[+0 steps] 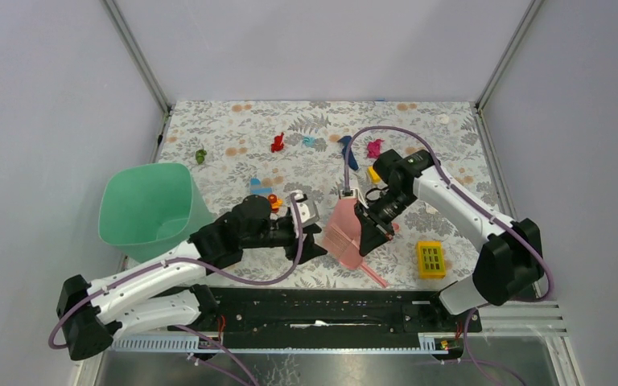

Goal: Sweep away the paper scraps from the table

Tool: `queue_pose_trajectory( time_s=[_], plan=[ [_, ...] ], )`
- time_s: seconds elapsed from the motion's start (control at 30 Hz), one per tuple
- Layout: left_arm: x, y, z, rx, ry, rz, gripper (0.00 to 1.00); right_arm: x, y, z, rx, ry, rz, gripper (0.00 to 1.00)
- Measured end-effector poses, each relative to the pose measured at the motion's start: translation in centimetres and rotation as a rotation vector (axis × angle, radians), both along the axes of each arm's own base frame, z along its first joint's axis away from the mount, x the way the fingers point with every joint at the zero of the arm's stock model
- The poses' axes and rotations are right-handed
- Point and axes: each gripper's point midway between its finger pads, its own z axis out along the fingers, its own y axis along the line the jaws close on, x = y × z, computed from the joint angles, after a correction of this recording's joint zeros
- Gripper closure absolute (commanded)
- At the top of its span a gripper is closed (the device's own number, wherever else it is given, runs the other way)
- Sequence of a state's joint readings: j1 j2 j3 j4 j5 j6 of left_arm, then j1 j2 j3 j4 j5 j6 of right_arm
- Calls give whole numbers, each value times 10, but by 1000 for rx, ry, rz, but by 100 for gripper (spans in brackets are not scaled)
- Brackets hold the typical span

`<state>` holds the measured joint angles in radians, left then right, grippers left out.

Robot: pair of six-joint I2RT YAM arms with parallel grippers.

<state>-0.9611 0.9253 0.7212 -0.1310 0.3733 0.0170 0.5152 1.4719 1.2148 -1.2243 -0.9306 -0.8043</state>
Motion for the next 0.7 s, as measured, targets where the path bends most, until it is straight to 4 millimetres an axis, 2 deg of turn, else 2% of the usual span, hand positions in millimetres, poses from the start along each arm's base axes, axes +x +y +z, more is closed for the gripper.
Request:
queue_pose_trajectory(
  time_s=[0.17, 0.3, 0.53, 0.7],
  plan=[
    [-3, -13, -19, 46, -15, -89, 38, -8, 3, 11, 32, 89, 49, 100],
    [-5, -24, -33, 86, -12, -141, 38, -12, 3, 11, 34, 133, 67, 100],
    [-22, -49, -33, 92, -22, -255, 41, -15, 1, 9, 23, 170, 77, 100],
    [-30, -52, -31, 94, -40, -282, 37, -16, -1, 8, 10, 178, 81, 100]
  ],
)
